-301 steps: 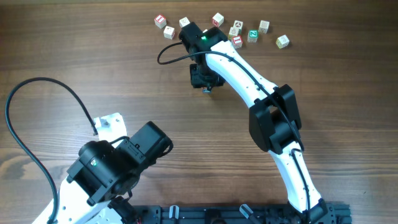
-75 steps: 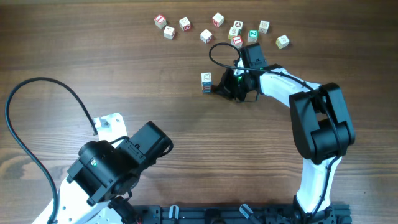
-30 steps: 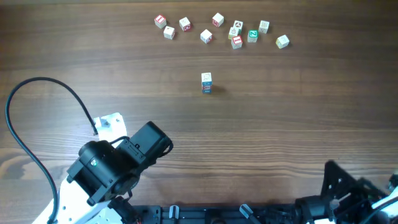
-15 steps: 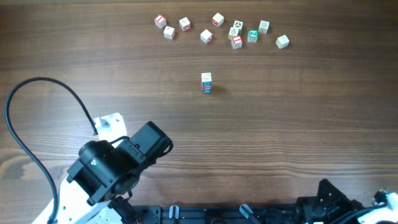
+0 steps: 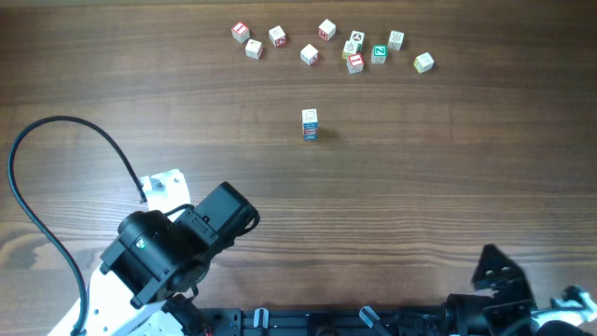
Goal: Form a tower
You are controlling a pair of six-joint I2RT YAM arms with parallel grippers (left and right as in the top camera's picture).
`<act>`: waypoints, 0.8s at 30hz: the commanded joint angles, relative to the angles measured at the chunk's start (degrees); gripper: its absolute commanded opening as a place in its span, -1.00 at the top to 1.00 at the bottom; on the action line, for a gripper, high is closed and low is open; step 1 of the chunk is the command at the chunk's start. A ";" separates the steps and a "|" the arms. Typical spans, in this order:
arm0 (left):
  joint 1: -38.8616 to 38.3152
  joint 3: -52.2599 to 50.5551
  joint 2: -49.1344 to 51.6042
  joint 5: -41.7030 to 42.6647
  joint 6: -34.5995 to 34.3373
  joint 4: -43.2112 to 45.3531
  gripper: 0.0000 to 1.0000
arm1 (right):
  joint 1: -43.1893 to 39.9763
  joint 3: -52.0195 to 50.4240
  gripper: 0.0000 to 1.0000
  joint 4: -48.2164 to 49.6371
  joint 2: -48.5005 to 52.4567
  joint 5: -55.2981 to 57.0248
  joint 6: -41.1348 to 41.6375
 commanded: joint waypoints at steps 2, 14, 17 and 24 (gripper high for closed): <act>0.04 -0.02 -0.31 -0.39 -1.14 -0.02 -1.00 | -0.22 -0.02 -0.99 -0.57 -1.36 3.43 56.76; 0.04 -0.02 -0.31 -0.39 -1.14 -0.02 -1.00 | -0.11 -14.49 -0.99 42.14 -2.67 8.46 29.86; 0.04 -0.02 -0.31 -0.39 -1.16 -0.02 -1.00 | -0.11 -29.90 -0.99 75.19 -2.67 3.69 7.72; 0.04 -0.02 -0.31 -0.39 -1.14 -0.02 -1.00 | -0.07 -46.99 -1.00 93.46 -2.71 -0.68 -17.81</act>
